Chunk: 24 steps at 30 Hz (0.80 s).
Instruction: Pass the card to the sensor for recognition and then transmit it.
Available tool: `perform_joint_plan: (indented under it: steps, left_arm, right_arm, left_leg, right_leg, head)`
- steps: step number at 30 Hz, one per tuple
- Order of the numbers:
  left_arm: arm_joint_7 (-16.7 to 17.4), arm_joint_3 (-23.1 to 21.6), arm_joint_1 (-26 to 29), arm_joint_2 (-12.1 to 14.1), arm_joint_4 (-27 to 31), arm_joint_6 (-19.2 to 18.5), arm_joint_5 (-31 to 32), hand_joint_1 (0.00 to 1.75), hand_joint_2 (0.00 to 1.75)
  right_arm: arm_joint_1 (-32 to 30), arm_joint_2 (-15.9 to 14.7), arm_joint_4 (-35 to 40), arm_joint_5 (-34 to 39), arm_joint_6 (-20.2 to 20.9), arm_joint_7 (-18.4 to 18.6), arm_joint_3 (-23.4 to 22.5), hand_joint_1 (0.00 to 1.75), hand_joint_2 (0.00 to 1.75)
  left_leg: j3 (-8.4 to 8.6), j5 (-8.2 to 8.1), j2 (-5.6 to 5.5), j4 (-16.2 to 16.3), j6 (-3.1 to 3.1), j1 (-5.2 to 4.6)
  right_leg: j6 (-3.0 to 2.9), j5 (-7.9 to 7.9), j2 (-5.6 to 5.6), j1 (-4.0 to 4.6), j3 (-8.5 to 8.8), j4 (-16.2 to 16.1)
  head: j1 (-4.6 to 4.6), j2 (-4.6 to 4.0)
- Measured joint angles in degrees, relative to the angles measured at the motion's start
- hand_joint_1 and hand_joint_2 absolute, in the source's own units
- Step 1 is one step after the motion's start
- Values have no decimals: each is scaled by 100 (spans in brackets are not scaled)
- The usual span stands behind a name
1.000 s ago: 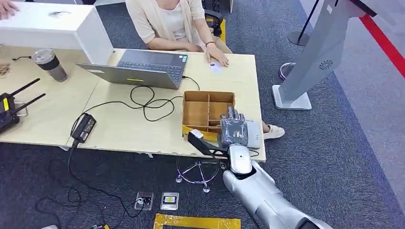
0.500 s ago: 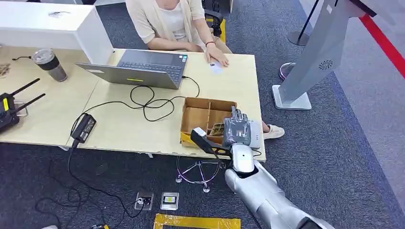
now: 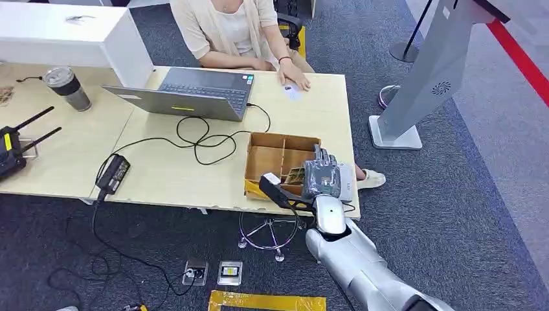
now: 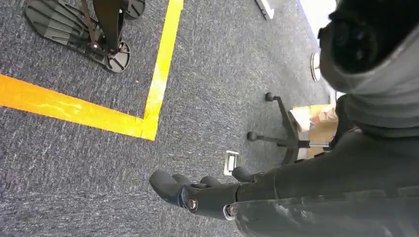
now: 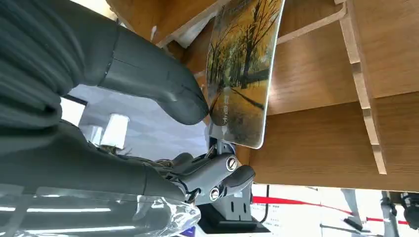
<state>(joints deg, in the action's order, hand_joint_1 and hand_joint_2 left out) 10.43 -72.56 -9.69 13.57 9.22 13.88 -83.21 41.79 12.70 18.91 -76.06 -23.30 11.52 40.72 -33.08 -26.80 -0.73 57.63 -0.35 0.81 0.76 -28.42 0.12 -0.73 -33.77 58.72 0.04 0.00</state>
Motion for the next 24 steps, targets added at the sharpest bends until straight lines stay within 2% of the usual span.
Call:
perform_joint_plan:
  steps: [11, 24]
  left_arm:
    - [2, 0, 0, -15, 0, 4, 0, 0, 0]
    - [2, -2, 2, -15, 0, -74, 18, 0, 0]
  right_arm:
    - [65, -2, 4, 66, -162, -81, -20, 175, 175]
    - [845, -63, 125, -48, -192, -33, -262, 175, 175]
  left_leg:
    - [-1, 1, 0, 0, 0, 0]
    - [0, 2, -1, 1, -2, 0]
  right_leg:
    - [0, 1, 0, 0, 0, 1]
    - [-1, 2, 0, 0, 1, 1]
  head:
    - [0, 0]
    - [2, 0]
